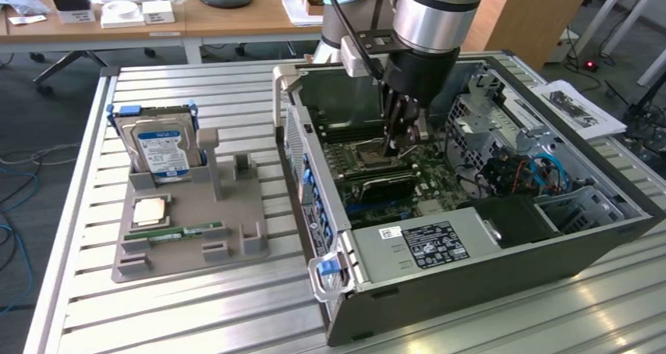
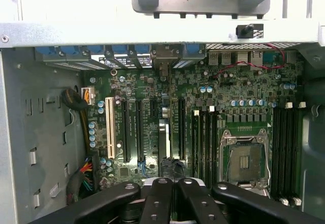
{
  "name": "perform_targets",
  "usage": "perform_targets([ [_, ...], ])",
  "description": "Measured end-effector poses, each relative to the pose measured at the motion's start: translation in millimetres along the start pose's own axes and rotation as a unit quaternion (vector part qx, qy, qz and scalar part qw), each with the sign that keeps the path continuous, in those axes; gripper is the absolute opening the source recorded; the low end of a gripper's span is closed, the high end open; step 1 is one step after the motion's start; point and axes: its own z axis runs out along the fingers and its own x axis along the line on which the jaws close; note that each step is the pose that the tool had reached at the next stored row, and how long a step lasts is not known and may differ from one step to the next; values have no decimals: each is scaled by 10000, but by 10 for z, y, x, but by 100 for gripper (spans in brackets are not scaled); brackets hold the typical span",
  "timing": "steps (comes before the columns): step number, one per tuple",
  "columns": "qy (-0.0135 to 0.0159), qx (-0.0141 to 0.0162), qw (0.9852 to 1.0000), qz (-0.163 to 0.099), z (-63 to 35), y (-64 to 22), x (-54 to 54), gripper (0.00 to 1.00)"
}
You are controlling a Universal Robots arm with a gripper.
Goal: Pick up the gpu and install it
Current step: 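Press down on the gpu until it lock into place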
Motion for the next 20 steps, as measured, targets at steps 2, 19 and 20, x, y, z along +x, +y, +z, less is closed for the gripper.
perform_targets([
  [2,0,0,10000,0,20,0,1,11],
  [19,0,-1,10000,28,330,10,12,11],
  [20,1,-1,10000,29,346,10,13,11],
])
